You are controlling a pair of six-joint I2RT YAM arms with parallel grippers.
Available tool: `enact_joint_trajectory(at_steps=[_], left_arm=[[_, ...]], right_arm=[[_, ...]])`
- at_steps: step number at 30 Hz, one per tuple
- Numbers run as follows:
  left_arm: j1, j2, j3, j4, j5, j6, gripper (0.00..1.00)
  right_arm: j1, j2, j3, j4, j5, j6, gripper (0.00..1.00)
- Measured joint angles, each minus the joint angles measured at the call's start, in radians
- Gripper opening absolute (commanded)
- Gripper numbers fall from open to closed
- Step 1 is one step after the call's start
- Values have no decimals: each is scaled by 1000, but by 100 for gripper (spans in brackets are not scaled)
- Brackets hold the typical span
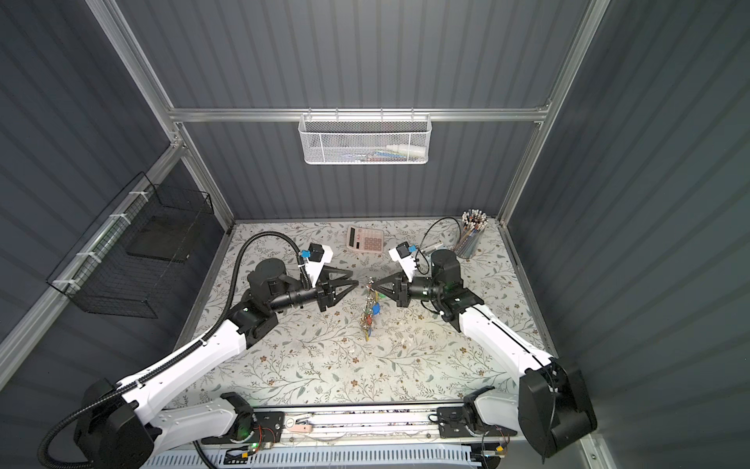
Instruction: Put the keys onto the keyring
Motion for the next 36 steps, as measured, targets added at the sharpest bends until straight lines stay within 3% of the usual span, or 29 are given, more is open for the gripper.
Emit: enact_joint_trajectory(at_steps=[7,14,27,36], left_arm=[[1,139,335,-515,74,332,44],[1,316,574,-832,84,531,44],[1,442,721,-1016,94,673,43],[-3,463,732,-1050,119,706,31]], right_arm=[[0,-4,32,-69,-4,-82,0],[0,-4,32,-80,-24,-108,0],[0,-5,32,-60,-57,-109,0],[0,-11,32,-48,-61,-105,0]])
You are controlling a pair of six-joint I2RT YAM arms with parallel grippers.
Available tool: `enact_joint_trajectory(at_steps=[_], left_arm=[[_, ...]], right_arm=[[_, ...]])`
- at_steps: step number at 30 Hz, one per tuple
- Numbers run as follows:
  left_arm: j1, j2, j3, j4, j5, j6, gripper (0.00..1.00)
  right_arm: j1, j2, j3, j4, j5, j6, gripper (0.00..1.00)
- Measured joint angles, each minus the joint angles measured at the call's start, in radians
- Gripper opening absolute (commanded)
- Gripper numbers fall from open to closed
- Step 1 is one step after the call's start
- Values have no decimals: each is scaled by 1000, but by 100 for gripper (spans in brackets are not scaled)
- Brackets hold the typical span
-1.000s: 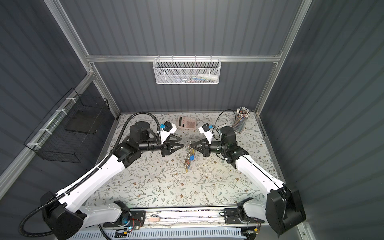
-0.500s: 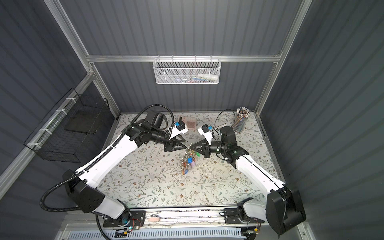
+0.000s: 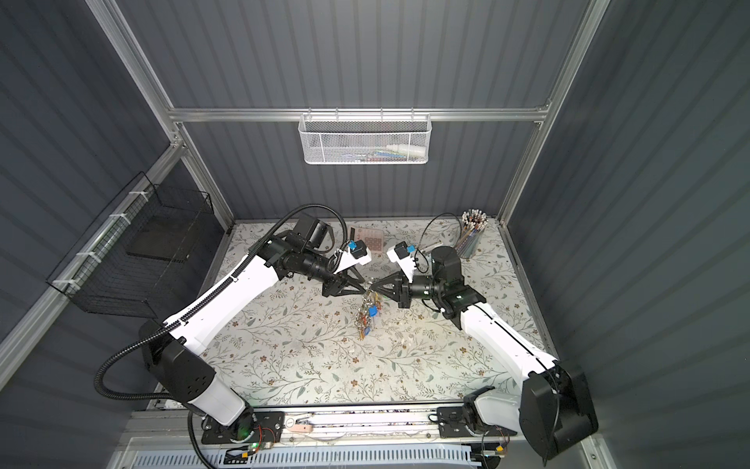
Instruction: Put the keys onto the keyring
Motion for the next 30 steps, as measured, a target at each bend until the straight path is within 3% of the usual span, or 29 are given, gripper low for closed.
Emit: enact_joint_trajectory(at_steps=[5,26,30], left_arm=[[-3,0,3,0,2,5,28],[-4,-1,6,74,-56,-3,41],[-4,-2,6,76,-49,-2,35]], right_arm=[[0,-1,0,5,-3,7,0],[0,-1,0,29,-13,22,0],[0,-1,0,29,-19,22,0]])
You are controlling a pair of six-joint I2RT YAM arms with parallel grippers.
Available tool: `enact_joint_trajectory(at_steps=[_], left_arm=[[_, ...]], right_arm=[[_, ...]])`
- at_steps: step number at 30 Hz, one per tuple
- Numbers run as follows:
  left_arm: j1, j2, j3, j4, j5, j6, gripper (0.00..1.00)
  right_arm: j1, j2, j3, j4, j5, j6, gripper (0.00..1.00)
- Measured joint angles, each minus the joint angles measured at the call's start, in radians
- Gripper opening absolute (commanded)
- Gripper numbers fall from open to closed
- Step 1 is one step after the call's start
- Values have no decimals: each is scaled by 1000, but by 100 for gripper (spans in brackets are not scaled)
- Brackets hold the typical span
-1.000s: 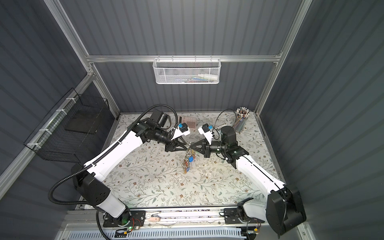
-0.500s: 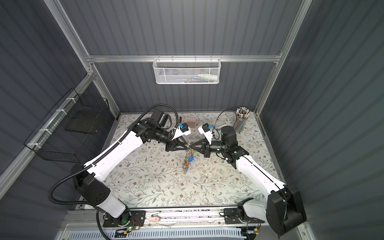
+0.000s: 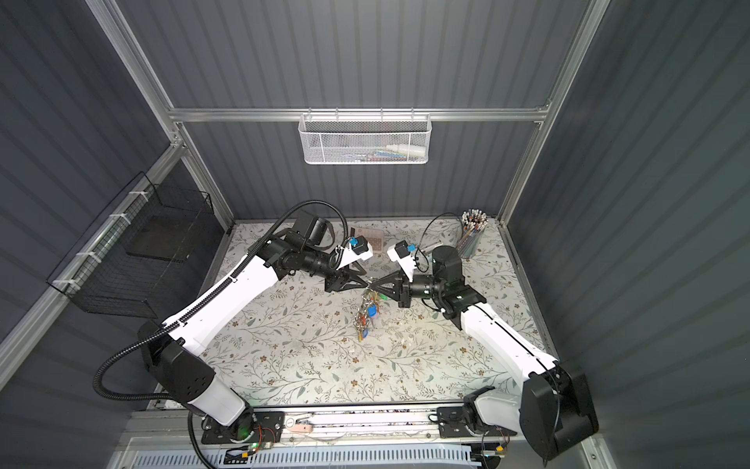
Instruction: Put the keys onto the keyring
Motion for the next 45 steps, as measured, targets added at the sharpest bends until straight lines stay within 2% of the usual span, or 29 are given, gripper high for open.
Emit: enact_joint_trajectory(at_steps=[7,23,36,43,45], left_arm=[[0,1,22,-60,55,36,22],[0,19,42,-83,87,58,18],[0,39,50,-96,101,67,0],[0,24,31,-71,100,43,0],[0,-4,-7,-31,97,12,0]], right_arm=[[0,0,0,0,-5,1,0],[0,0,-1,1,-14,16,0],[0,0,-1,0,-25,14,0],[0,0,-1,1,-24,14,0],[1,0,-1,8,-24,15,4]])
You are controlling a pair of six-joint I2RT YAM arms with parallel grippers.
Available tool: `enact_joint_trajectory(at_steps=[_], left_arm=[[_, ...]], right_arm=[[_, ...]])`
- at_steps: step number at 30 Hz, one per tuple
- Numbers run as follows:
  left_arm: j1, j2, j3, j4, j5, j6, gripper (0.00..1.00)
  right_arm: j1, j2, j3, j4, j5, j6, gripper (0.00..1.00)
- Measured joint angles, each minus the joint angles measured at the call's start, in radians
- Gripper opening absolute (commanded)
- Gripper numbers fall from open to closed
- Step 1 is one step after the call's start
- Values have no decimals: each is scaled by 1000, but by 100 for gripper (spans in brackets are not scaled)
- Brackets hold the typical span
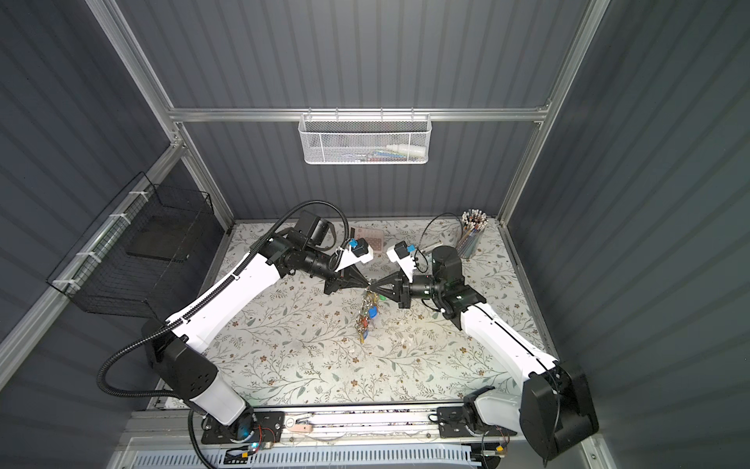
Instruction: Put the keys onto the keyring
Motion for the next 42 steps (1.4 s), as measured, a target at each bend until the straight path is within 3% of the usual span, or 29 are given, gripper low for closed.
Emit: enact_joint_trajectory(at_steps=[4,10,20,30,35,37,42], left_arm=[[-3,-88,-103,117,-1,-77,0],[-7,-243,-319,367,6,-245,0],[-44,-373,-625,852,-33,-543,0],[-77,-381,-752,1131,-109,-701,0],[-77,-381,-767,1186,-145,-734,0],[-77,-381,-768,1191,-161,-739,0],[-77,-382,-768,1192,-179,-742,0]], right_arm=[[3,-10,0,35,-2,27,24],[-36,-100,-34,103,37,91,37],[-41,-147,-74,117,48,128,47],[-18,-65,-74,134,18,138,30],[-18,-56,-74,142,15,139,22],[-18,-57,-74,145,18,135,13],[-19,-56,-74,138,27,130,8]])
